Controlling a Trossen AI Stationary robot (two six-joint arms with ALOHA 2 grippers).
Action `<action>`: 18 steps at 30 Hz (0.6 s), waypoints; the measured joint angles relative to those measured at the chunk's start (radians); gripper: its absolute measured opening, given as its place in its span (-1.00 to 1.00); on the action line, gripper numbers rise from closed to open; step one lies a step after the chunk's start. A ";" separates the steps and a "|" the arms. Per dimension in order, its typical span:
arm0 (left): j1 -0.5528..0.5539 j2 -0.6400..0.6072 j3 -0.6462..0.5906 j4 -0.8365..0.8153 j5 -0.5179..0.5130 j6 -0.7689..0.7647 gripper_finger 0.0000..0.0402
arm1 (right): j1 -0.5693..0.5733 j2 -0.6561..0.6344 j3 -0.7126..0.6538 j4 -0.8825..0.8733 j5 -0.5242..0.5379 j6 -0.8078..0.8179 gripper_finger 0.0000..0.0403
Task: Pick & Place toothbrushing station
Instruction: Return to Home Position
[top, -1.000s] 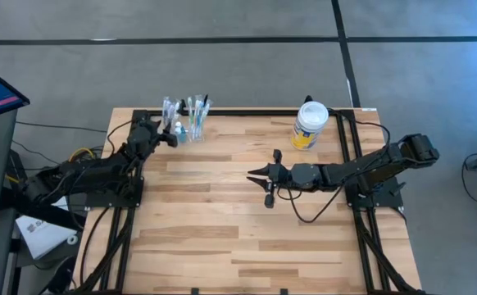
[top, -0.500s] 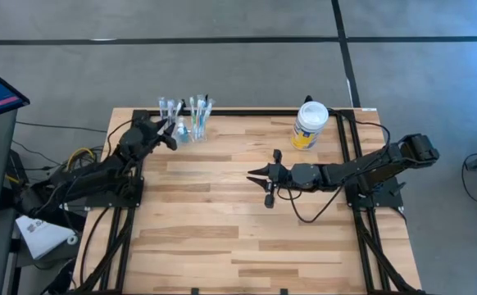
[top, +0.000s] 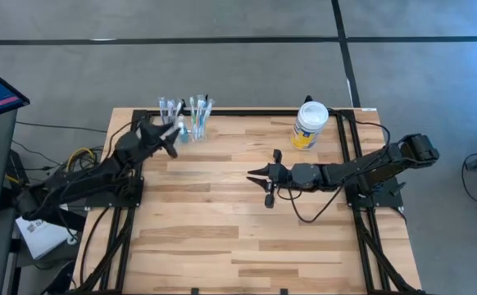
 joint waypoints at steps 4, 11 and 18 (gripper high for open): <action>-0.089 -0.005 0.000 0.000 0.100 -0.036 -0.21 | 0.000 0.000 0.000 0.025 -0.063 -0.013 -0.67; -0.310 -0.005 0.000 0.000 0.116 -0.058 -0.24 | -0.017 0.000 0.000 0.029 -0.070 -0.035 -0.67; -0.515 -0.005 0.000 0.000 -0.028 -0.057 -0.28 | -0.022 -0.005 0.000 0.026 -0.115 -0.045 -0.67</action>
